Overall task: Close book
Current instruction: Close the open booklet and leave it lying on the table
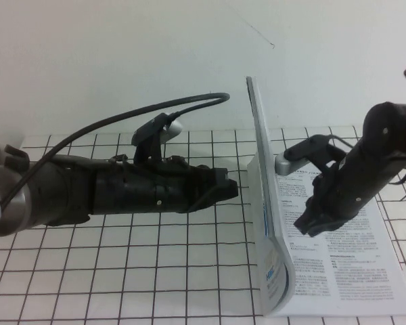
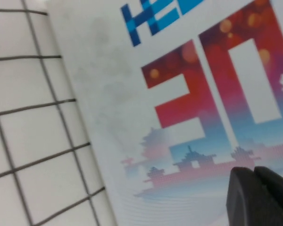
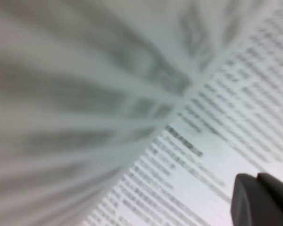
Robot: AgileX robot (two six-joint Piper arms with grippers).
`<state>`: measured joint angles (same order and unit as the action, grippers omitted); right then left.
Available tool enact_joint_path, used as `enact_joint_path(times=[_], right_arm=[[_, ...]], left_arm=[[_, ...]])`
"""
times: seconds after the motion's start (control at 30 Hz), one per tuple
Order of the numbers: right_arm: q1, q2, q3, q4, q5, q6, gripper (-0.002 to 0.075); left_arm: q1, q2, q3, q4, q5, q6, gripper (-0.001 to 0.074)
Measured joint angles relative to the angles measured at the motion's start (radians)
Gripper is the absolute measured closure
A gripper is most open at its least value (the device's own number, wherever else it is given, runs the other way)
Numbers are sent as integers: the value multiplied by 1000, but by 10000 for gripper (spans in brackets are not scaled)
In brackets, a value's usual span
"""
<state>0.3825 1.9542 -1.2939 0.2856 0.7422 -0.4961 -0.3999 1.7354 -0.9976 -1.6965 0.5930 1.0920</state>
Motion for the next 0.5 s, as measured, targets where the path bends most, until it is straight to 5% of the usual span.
enact_joint_path(times=[0.3,0.5], right_arm=[[-69,-269,2,-174,46,107,729],[-125,-464,4,-241,131,112,729]], left_arm=[[-2,0,-24,0,120,26,738],[-3,-60,-28,81,32,45,738]])
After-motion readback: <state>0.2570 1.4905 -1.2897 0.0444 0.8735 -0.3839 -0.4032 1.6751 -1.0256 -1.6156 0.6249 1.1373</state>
